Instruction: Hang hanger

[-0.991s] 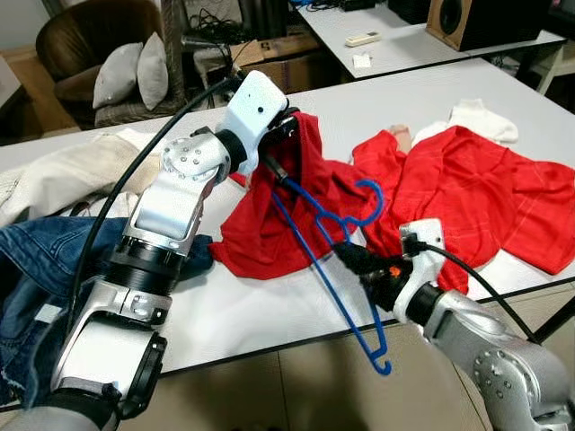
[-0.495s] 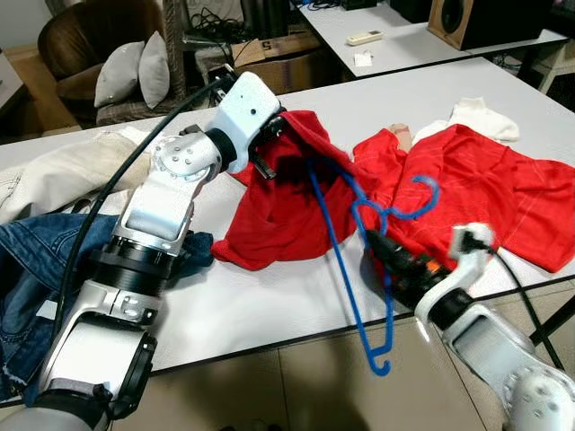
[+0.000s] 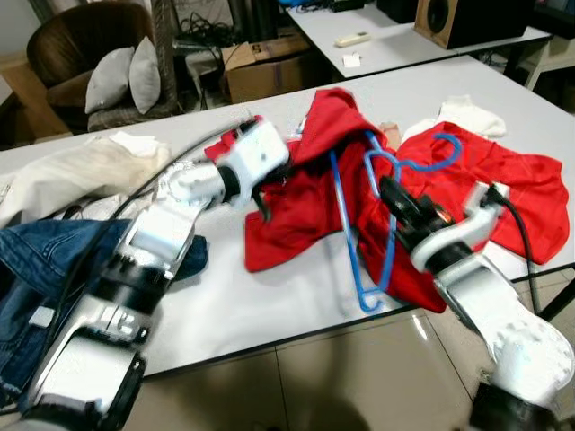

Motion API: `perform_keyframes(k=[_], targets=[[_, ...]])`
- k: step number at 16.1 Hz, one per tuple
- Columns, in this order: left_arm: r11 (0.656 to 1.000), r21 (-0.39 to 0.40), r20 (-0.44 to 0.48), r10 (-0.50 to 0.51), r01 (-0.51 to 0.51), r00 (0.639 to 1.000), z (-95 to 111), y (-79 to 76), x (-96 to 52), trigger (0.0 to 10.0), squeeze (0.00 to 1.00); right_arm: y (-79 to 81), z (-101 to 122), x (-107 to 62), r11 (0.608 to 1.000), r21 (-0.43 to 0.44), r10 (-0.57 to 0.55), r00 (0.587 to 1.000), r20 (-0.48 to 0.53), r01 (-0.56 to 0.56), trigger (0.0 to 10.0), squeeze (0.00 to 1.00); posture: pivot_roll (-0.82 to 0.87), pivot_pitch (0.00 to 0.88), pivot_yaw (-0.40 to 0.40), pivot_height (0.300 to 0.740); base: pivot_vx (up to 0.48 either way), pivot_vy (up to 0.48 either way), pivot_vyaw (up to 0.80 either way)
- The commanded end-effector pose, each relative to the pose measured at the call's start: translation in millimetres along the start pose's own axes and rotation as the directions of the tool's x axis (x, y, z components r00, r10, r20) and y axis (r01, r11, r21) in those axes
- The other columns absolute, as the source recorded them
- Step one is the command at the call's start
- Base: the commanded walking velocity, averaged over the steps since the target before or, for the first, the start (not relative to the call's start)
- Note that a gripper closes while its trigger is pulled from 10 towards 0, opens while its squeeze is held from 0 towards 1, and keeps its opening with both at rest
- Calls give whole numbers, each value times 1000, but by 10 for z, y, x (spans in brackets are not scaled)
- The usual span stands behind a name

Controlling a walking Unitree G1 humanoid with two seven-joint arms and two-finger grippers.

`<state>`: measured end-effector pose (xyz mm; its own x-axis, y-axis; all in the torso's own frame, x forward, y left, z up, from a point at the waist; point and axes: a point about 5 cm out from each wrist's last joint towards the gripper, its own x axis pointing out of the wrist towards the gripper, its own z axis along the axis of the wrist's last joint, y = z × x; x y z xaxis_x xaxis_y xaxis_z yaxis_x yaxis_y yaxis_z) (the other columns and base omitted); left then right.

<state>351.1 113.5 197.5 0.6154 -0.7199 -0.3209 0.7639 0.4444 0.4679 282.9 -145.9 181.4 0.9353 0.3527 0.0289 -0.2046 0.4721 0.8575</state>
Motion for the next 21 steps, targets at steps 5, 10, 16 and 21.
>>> perform_keyframes(k=[5,10,16,21], targets=[[967,-100,-131,-246,234,960,-340,-312,-169,0,0,-36,247,365,990,124,-74,993,94,62,10000,0,-171,0,125,740,0,0,0],[913,-138,-40,-393,384,919,-230,-424,-317,0,0,-58,276,510,989,128,-85,993,85,74,10000,0,-155,0,106,740,0,0,0],[802,-151,110,-568,578,816,51,-678,-330,0,0,-80,280,566,982,168,-101,990,102,83,10000,0,-156,0,104,740,0,0,0],[745,-132,194,-627,654,754,244,-856,-224,0,0,-112,293,623,976,193,-125,985,123,100,10000,0,-152,0,100,740,0,0,0]])
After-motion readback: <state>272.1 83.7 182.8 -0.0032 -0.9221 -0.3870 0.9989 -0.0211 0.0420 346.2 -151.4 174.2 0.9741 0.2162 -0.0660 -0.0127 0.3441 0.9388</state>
